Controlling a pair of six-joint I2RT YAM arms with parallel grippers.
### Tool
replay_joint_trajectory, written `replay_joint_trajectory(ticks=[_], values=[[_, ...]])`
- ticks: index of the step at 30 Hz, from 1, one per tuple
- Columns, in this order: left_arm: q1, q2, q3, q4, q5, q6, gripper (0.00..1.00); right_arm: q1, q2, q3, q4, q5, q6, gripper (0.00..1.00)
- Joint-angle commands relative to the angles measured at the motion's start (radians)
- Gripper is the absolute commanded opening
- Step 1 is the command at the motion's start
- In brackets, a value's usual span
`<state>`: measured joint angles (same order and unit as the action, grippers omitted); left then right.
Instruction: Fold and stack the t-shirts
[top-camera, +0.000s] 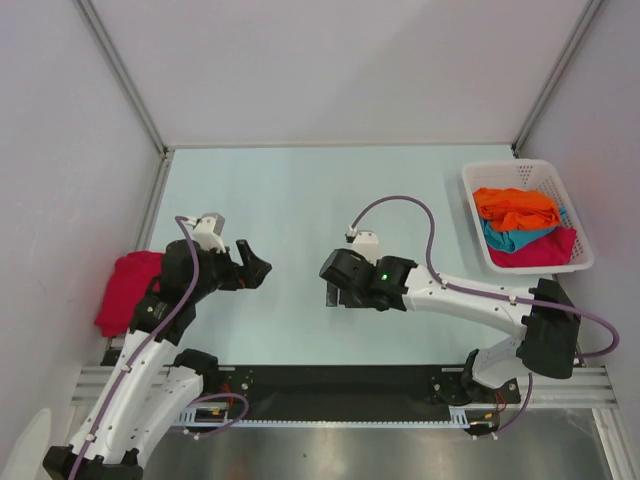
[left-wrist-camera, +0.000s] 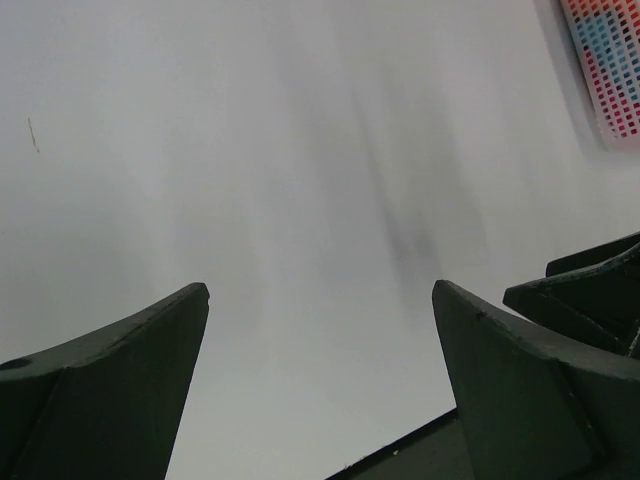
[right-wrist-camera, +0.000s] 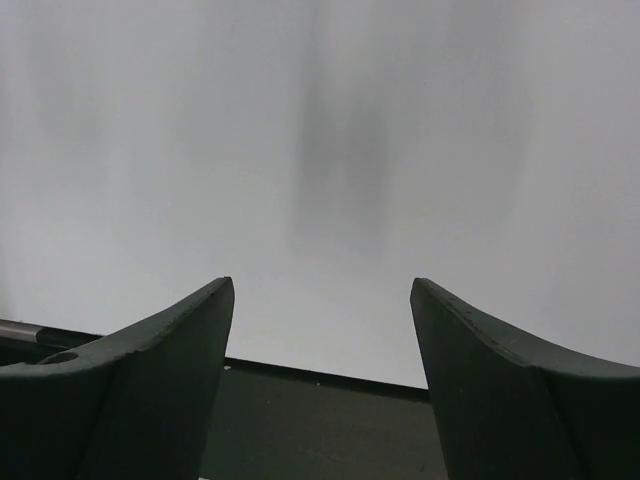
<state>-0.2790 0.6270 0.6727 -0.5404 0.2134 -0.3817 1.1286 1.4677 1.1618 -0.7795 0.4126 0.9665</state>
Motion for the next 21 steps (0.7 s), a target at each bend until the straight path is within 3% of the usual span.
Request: replay_joint_trajectory(ticks=[1, 10, 15, 21], values=[[0.006, -0.001, -0.005, 0.042, 0.020, 0.012, 0.99, 0.017, -0.026, 0.047, -0.032, 0.071, -0.005, 0.78], [0.006, -0.006, -0.007, 0.046, 0.035, 0.017, 0.99, 0.007, -0.063, 0.122, -0.089, 0.207, -0.132, 0.77], [0.004, -0.016, -0.007, 0.048, 0.043, 0.018, 0.99, -0.099, -0.047, 0.189, -0.196, 0.345, -0.196, 0.74], [0.004, -0.033, -0.007, 0.051, 0.040, 0.015, 1.00, -0.227, 0.144, 0.318, -0.585, 0.632, -0.042, 0.75]])
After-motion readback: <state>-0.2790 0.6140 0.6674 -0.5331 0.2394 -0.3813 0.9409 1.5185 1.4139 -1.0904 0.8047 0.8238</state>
